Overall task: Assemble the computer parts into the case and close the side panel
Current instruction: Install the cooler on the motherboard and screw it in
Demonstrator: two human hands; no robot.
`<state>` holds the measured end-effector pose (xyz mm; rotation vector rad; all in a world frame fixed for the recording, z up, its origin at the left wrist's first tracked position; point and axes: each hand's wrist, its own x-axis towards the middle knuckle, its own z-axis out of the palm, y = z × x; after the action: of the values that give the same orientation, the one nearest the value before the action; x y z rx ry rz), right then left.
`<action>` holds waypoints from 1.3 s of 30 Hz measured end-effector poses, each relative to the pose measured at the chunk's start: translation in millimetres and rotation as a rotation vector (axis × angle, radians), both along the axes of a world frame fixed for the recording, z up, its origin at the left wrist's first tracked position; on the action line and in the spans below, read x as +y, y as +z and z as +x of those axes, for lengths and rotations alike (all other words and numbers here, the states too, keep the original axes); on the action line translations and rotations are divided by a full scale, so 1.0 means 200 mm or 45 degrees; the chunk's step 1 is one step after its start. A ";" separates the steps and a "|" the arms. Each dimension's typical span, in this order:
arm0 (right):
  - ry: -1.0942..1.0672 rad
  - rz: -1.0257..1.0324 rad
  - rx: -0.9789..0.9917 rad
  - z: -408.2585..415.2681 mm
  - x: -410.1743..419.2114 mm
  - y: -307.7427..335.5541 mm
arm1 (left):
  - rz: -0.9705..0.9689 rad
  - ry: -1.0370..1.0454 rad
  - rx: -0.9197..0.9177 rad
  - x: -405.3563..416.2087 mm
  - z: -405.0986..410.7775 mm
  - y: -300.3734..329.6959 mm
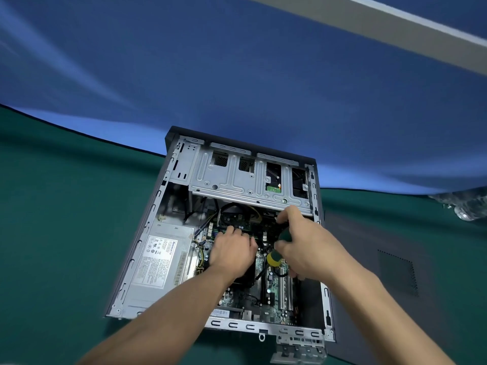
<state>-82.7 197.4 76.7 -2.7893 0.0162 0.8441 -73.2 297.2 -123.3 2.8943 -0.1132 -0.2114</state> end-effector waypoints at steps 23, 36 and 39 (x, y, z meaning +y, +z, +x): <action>-0.021 -0.343 -0.173 0.02 -0.01 -0.01 | -0.003 -0.001 0.002 0.00 0.00 0.01; 0.162 -0.186 0.176 0.13 0.03 0.04 | -0.006 -0.009 0.015 0.01 0.00 0.01; 0.140 -0.159 0.088 0.12 0.04 0.03 | 0.008 -0.008 -0.006 0.01 -0.01 0.02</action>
<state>-58.7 206.3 81.7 -2.8979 -0.0767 0.9980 -74.4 298.4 -120.2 2.9012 -0.1231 -0.2061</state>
